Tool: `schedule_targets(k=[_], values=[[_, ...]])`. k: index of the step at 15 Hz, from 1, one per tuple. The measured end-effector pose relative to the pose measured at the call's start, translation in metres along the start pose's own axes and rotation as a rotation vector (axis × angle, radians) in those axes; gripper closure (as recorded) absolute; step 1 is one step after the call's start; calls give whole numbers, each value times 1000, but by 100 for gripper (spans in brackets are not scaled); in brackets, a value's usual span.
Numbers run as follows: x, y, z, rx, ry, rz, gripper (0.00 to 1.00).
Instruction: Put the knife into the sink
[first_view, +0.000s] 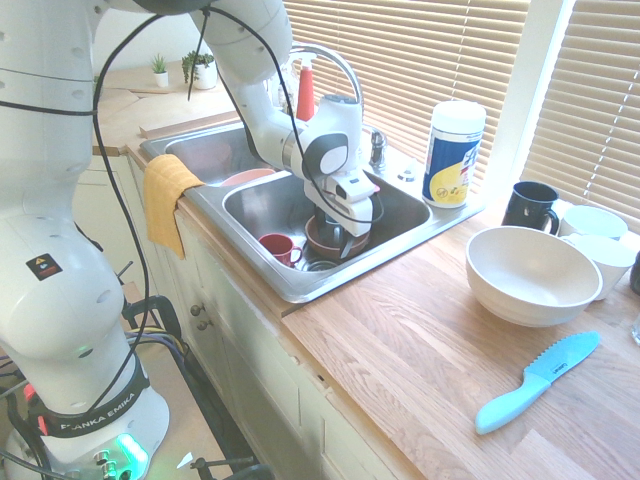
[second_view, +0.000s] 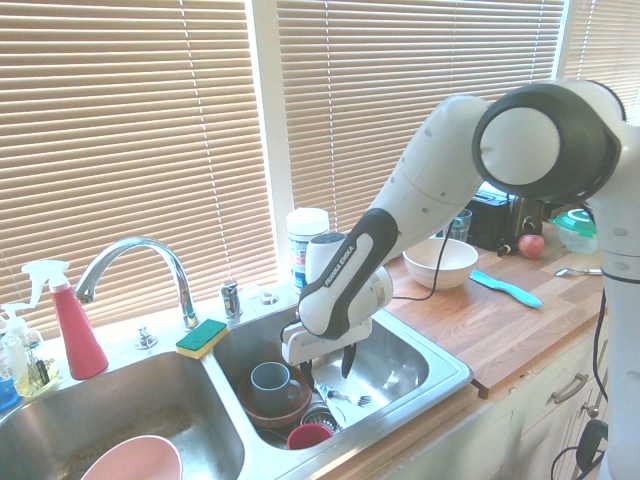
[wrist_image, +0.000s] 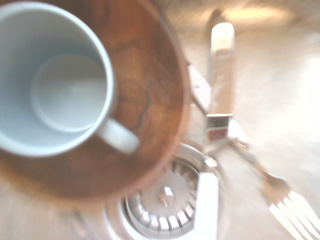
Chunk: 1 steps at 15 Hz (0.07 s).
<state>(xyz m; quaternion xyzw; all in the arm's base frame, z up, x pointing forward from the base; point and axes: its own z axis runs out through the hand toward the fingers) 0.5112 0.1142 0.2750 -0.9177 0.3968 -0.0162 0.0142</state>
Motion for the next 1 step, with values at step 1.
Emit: schedule_targets(k=[1], values=[[-2, 7, -23, -3, 6, -6, 0]])
